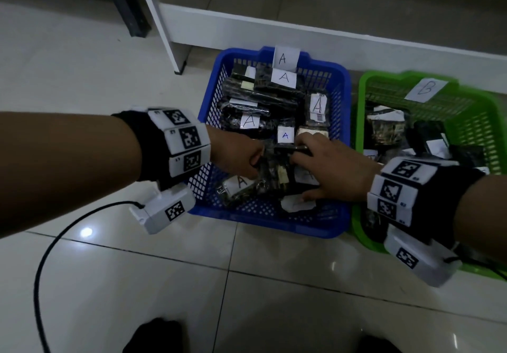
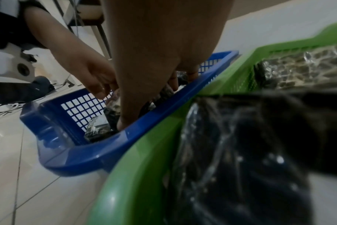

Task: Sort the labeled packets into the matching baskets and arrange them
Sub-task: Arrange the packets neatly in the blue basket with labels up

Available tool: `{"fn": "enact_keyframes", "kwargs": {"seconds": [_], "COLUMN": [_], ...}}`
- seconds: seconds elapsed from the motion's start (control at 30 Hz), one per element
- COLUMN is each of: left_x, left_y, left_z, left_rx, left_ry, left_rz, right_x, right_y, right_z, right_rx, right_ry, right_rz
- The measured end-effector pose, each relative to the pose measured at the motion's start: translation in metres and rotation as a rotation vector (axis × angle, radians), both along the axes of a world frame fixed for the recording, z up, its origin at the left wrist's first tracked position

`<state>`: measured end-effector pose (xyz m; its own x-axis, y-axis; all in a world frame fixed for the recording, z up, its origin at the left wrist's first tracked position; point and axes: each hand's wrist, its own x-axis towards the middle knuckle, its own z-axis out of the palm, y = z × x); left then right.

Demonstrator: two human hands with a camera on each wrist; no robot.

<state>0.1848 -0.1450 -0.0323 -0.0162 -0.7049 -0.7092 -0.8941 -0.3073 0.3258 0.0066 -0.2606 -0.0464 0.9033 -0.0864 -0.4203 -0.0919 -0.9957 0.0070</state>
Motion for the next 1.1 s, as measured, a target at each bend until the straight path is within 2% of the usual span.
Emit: {"fn": "enact_keyframes", "kwargs": {"seconds": [0.1, 0.27, 0.4, 0.5, 0.73, 0.87, 1.1], "left_x": [-0.003, -0.007, -0.008, -0.006, -0.006, -0.002, -0.004], "left_y": [-0.001, -0.001, 0.002, 0.004, 0.011, 0.012, 0.022], "left_z": [-0.001, -0.003, -0.005, -0.004, -0.008, -0.013, -0.015], "left_rx": [-0.025, -0.106, -0.094, -0.003, 0.021, -0.023, -0.093], "left_ry": [-0.024, 0.142, 0.170, 0.204, 0.017, -0.071, -0.074], "left_rz": [0.020, 0.167, 0.249, 0.132, -0.099, -0.247, -0.375], "right_x": [0.000, -0.003, -0.006, -0.004, -0.003, -0.002, -0.001], "right_y": [0.002, 0.011, 0.018, 0.018, 0.011, 0.014, 0.015], "right_z": [0.000, -0.002, -0.008, -0.009, -0.011, -0.010, -0.006], "right_rx": [-0.012, -0.035, -0.087, -0.065, -0.002, -0.044, 0.011], "right_ry": [-0.017, -0.014, -0.032, -0.065, -0.090, -0.056, -0.079], "right_rz": [-0.018, -0.089, -0.135, -0.190, -0.223, -0.210, -0.240]}}
